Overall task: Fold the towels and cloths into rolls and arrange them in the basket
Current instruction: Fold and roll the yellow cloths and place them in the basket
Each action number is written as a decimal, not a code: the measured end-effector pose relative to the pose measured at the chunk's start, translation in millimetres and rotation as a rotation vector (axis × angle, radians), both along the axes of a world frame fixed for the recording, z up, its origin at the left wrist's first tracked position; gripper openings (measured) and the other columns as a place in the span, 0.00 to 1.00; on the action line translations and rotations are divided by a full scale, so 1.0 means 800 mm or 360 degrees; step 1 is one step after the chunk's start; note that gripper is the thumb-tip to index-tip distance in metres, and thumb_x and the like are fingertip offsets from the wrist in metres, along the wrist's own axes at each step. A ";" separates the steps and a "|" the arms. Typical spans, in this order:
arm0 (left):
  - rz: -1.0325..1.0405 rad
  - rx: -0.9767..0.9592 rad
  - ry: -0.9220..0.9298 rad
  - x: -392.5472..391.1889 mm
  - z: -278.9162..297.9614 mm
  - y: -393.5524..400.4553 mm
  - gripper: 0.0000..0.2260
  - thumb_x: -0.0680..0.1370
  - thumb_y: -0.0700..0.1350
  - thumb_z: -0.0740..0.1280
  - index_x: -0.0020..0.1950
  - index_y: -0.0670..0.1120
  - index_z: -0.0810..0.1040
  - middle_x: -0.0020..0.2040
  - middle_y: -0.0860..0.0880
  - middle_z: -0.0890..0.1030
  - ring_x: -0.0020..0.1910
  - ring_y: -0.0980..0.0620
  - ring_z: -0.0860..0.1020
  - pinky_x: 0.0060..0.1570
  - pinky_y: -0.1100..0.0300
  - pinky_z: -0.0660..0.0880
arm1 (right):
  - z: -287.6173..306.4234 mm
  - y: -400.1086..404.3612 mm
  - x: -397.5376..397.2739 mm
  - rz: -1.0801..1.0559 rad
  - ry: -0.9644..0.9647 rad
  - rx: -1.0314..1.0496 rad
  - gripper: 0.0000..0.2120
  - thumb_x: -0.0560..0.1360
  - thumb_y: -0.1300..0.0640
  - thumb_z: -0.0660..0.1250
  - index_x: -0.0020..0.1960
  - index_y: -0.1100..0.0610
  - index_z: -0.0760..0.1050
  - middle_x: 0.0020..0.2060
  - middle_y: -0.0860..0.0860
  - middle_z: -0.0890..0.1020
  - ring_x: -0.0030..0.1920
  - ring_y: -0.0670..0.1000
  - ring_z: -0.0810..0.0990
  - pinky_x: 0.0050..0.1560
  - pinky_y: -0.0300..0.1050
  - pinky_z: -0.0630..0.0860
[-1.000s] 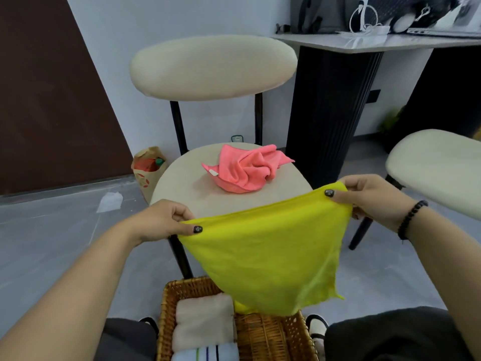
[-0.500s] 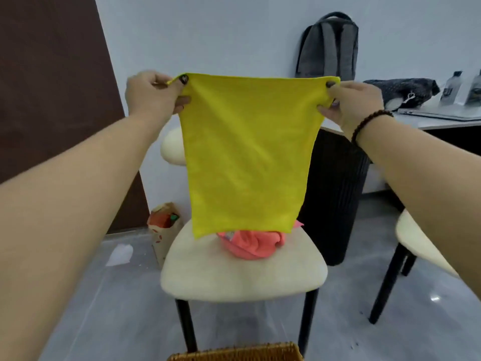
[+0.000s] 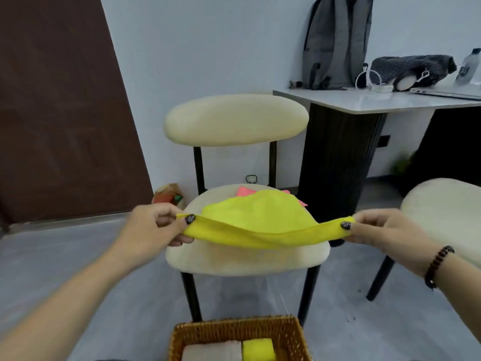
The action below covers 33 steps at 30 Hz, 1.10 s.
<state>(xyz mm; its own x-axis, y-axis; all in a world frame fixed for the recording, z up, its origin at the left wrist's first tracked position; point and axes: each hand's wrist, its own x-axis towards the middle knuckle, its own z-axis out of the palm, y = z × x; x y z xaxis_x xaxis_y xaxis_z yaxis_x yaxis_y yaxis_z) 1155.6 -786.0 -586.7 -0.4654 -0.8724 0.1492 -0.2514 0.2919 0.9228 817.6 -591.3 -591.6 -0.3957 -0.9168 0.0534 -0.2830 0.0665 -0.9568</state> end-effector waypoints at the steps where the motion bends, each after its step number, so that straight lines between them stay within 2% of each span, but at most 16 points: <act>1: -0.0011 0.0060 -0.0039 0.004 -0.017 0.008 0.03 0.76 0.36 0.68 0.44 0.38 0.80 0.34 0.42 0.84 0.33 0.48 0.84 0.32 0.63 0.80 | -0.016 0.010 0.003 0.0011 0.0022 0.0063 0.37 0.48 0.32 0.78 0.37 0.64 0.81 0.41 0.65 0.83 0.44 0.55 0.82 0.51 0.50 0.79; 3: -0.0012 0.0147 -0.0090 0.012 -0.042 0.021 0.03 0.76 0.37 0.68 0.43 0.39 0.80 0.34 0.42 0.84 0.33 0.46 0.84 0.31 0.62 0.79 | -0.038 0.023 0.008 0.0017 -0.0027 0.0128 0.35 0.50 0.33 0.79 0.35 0.65 0.80 0.42 0.66 0.82 0.44 0.56 0.82 0.52 0.50 0.79; 4: -0.0001 0.0159 -0.0116 0.015 -0.051 0.025 0.04 0.76 0.37 0.68 0.42 0.39 0.80 0.34 0.41 0.84 0.32 0.45 0.84 0.30 0.62 0.78 | -0.046 0.025 0.011 0.0001 -0.0080 0.0145 0.31 0.53 0.36 0.80 0.34 0.64 0.79 0.41 0.66 0.82 0.44 0.56 0.83 0.52 0.49 0.81; 6: 0.0046 0.0123 -0.0155 0.019 -0.064 0.027 0.06 0.76 0.37 0.69 0.39 0.40 0.80 0.31 0.41 0.82 0.29 0.46 0.82 0.27 0.62 0.76 | -0.056 0.024 0.018 -0.0045 -0.0161 0.0145 0.16 0.68 0.52 0.76 0.33 0.65 0.79 0.39 0.65 0.83 0.42 0.56 0.83 0.53 0.54 0.80; 8: 0.0102 0.0048 -0.0175 0.017 -0.074 0.022 0.10 0.76 0.38 0.69 0.35 0.44 0.81 0.26 0.43 0.79 0.24 0.49 0.78 0.25 0.65 0.72 | -0.063 0.015 0.020 -0.0165 -0.0105 0.0141 0.11 0.75 0.62 0.68 0.35 0.65 0.79 0.39 0.63 0.83 0.42 0.57 0.83 0.53 0.57 0.80; 11: 0.0173 0.0020 -0.0166 0.006 -0.087 0.006 0.11 0.77 0.39 0.69 0.35 0.49 0.81 0.24 0.47 0.77 0.22 0.55 0.71 0.25 0.66 0.67 | -0.065 -0.008 0.025 -0.0288 0.0031 0.0063 0.10 0.76 0.60 0.67 0.38 0.61 0.81 0.38 0.60 0.84 0.43 0.60 0.82 0.50 0.53 0.81; 13: 0.0271 0.0054 -0.0085 -0.005 -0.096 -0.007 0.10 0.77 0.39 0.69 0.36 0.47 0.82 0.27 0.49 0.80 0.24 0.59 0.72 0.26 0.66 0.67 | -0.069 -0.026 0.028 -0.0342 0.0133 0.0001 0.09 0.76 0.56 0.67 0.39 0.58 0.82 0.39 0.61 0.83 0.42 0.64 0.80 0.48 0.56 0.79; 14: 0.0334 0.0081 -0.0012 -0.011 -0.100 -0.013 0.08 0.77 0.39 0.69 0.38 0.45 0.82 0.30 0.48 0.82 0.28 0.59 0.74 0.27 0.67 0.68 | -0.073 -0.035 0.027 -0.0375 0.0160 -0.0032 0.09 0.76 0.56 0.67 0.39 0.57 0.82 0.36 0.62 0.82 0.37 0.62 0.78 0.45 0.54 0.79; 16: 0.0439 0.0139 0.0119 -0.023 -0.107 -0.026 0.05 0.77 0.40 0.69 0.42 0.43 0.83 0.37 0.46 0.85 0.35 0.56 0.78 0.32 0.68 0.71 | -0.078 -0.053 0.028 -0.0443 0.0173 -0.0100 0.09 0.77 0.57 0.67 0.40 0.57 0.81 0.27 0.52 0.79 0.27 0.45 0.73 0.32 0.37 0.73; 17: 0.0476 0.0154 0.0145 -0.028 -0.110 -0.032 0.05 0.77 0.40 0.69 0.44 0.42 0.83 0.39 0.45 0.85 0.38 0.53 0.79 0.36 0.66 0.72 | -0.078 -0.062 0.029 -0.0476 0.0186 -0.0115 0.08 0.77 0.58 0.67 0.41 0.57 0.81 0.25 0.48 0.77 0.26 0.41 0.71 0.30 0.33 0.70; 19: 0.0521 0.0155 0.0128 -0.038 -0.115 -0.050 0.04 0.77 0.42 0.69 0.44 0.43 0.83 0.41 0.44 0.84 0.42 0.49 0.80 0.42 0.58 0.72 | -0.080 -0.082 0.027 -0.0510 0.0220 -0.0124 0.06 0.77 0.58 0.67 0.43 0.54 0.81 0.32 0.50 0.81 0.33 0.46 0.76 0.36 0.41 0.75; 21: 0.0545 0.0149 0.0087 -0.047 -0.118 -0.067 0.05 0.76 0.42 0.69 0.44 0.43 0.83 0.41 0.44 0.84 0.42 0.49 0.79 0.43 0.56 0.72 | -0.081 -0.100 0.024 -0.0579 0.0215 -0.0164 0.05 0.76 0.58 0.67 0.45 0.52 0.81 0.40 0.58 0.82 0.42 0.57 0.78 0.47 0.55 0.78; 22: 0.0555 0.0150 0.0078 -0.051 -0.119 -0.076 0.05 0.76 0.43 0.69 0.44 0.43 0.83 0.41 0.45 0.84 0.42 0.49 0.79 0.42 0.57 0.71 | -0.082 -0.110 0.021 -0.0626 0.0191 -0.0190 0.05 0.76 0.58 0.67 0.45 0.52 0.81 0.42 0.59 0.82 0.42 0.59 0.77 0.50 0.57 0.77; 25: 0.0562 0.0172 0.0082 -0.066 -0.118 -0.098 0.05 0.77 0.43 0.68 0.43 0.44 0.82 0.40 0.47 0.82 0.39 0.52 0.77 0.39 0.60 0.70 | -0.084 -0.137 0.014 -0.0746 0.0110 -0.0223 0.04 0.76 0.57 0.67 0.45 0.52 0.81 0.43 0.56 0.82 0.42 0.50 0.76 0.49 0.53 0.77; 28: 0.0575 0.0186 0.0061 -0.077 -0.124 -0.120 0.07 0.77 0.45 0.68 0.43 0.43 0.81 0.40 0.46 0.81 0.38 0.52 0.75 0.37 0.58 0.68 | -0.091 -0.165 0.007 -0.0759 0.0034 -0.0224 0.04 0.77 0.57 0.67 0.45 0.52 0.80 0.41 0.49 0.81 0.43 0.47 0.77 0.44 0.42 0.76; 33: 0.0537 0.0168 -0.0057 -0.094 -0.134 -0.148 0.09 0.78 0.44 0.67 0.39 0.44 0.80 0.33 0.49 0.77 0.34 0.52 0.73 0.35 0.58 0.65 | -0.096 -0.204 -0.007 -0.0803 0.0205 -0.0144 0.04 0.77 0.56 0.66 0.46 0.52 0.79 0.36 0.46 0.78 0.34 0.44 0.72 0.32 0.37 0.69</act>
<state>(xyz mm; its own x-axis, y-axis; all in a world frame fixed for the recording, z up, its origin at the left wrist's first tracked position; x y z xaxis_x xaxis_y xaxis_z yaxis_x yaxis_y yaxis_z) 1080.4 -904.6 -693.5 -0.1515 -0.9877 0.0390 -0.3502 0.0905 0.9323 812.3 -754.6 -668.7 -0.7715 -0.6036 0.2009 -0.3528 0.1432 -0.9247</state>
